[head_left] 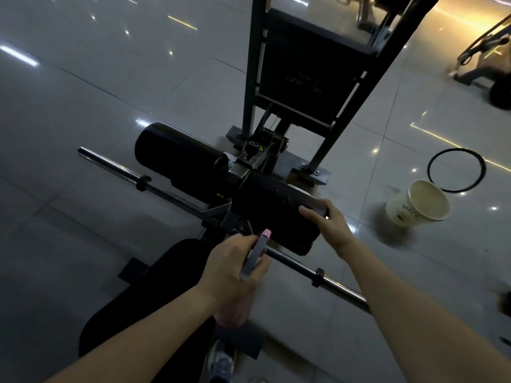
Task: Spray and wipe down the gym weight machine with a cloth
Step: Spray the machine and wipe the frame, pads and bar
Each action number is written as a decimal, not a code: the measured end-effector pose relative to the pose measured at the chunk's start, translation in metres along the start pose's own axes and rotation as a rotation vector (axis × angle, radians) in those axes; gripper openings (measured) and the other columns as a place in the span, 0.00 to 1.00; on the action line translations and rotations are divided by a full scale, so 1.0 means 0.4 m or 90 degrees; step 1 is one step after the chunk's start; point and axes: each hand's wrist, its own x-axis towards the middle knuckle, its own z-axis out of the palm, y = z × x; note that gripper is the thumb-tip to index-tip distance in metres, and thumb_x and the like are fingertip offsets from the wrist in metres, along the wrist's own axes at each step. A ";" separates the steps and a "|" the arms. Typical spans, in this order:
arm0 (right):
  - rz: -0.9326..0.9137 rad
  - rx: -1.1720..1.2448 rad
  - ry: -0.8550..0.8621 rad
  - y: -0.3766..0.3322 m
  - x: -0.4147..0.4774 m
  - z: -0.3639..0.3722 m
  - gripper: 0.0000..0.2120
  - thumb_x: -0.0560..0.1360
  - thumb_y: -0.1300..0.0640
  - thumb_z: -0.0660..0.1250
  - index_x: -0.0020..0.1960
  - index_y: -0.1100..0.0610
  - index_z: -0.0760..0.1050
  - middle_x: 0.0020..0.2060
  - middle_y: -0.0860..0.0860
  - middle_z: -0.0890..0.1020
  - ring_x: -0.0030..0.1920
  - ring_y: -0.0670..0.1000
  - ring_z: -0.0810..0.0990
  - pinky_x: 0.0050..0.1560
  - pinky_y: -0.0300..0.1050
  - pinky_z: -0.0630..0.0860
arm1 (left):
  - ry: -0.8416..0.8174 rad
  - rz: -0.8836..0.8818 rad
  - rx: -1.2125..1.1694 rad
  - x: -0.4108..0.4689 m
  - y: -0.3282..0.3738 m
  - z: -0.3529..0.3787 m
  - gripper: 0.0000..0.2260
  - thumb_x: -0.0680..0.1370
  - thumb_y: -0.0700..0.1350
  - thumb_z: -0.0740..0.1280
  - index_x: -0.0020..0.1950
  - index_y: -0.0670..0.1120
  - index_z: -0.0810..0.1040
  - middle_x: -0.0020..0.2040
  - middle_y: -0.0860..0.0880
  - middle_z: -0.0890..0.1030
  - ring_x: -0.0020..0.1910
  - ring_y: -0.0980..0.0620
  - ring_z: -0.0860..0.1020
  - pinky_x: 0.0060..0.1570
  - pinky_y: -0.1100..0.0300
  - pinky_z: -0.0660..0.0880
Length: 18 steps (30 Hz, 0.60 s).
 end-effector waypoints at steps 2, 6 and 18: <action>0.116 0.031 -0.069 -0.041 0.020 -0.018 0.33 0.62 0.30 0.76 0.59 0.50 0.80 0.52 0.53 0.84 0.49 0.54 0.85 0.51 0.51 0.84 | 0.004 0.006 -0.021 0.004 0.011 0.006 0.10 0.77 0.51 0.70 0.43 0.55 0.69 0.36 0.60 0.69 0.36 0.60 0.71 0.34 0.69 0.64; 0.152 0.084 -0.088 -0.064 -0.010 0.001 0.23 0.74 0.36 0.69 0.63 0.48 0.74 0.55 0.51 0.82 0.53 0.52 0.82 0.57 0.52 0.80 | 0.059 -0.029 -0.028 0.026 0.040 0.005 0.20 0.78 0.50 0.71 0.32 0.59 0.64 0.26 0.59 0.68 0.27 0.56 0.71 0.28 0.68 0.61; 0.120 0.103 0.011 -0.004 0.010 0.027 0.31 0.71 0.32 0.71 0.64 0.53 0.75 0.56 0.54 0.83 0.53 0.54 0.84 0.48 0.48 0.83 | 0.055 -0.058 -0.016 0.022 0.012 -0.006 0.18 0.79 0.51 0.70 0.31 0.54 0.69 0.25 0.55 0.70 0.26 0.51 0.72 0.26 0.64 0.66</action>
